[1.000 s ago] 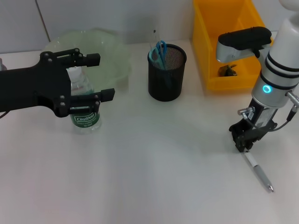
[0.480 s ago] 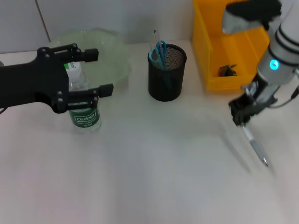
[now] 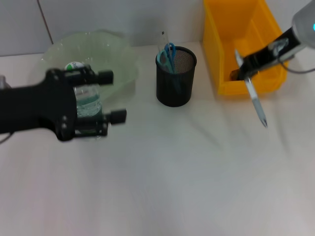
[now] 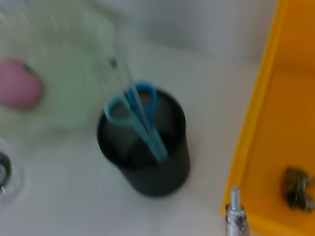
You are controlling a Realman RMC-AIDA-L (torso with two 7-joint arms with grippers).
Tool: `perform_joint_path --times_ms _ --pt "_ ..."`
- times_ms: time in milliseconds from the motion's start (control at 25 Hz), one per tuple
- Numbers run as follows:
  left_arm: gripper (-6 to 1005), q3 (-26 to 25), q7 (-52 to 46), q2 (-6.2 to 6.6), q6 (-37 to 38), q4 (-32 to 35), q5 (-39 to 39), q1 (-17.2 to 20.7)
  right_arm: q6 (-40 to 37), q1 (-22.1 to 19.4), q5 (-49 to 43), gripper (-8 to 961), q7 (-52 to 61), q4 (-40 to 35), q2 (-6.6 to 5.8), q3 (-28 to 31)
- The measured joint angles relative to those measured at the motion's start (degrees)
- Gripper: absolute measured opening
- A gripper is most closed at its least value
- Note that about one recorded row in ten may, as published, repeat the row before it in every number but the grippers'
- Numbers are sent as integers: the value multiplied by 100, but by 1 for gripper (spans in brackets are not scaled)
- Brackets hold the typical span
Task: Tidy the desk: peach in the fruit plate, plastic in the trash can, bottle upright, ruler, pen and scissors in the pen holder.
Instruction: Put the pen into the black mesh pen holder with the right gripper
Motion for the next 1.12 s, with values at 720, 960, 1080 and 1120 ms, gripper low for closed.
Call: perform_joint_path --times_ms 720,960,1080,1120 --pt "783 1134 134 -33 -300 -728 -56 678 1783 -1117 3528 132 -3949 29 113 962" --pt "783 1153 283 -33 -372 -1270 -177 568 2333 -1082 4263 143 -4888 887 120 883" --pt "783 1153 291 -36 -397 -1330 -178 549 2658 -1019 4797 151 -5610 1520 124 781" --pt "783 1146 291 -36 -398 -1354 -178 535 2752 -984 4947 154 -5844 1740 124 741"
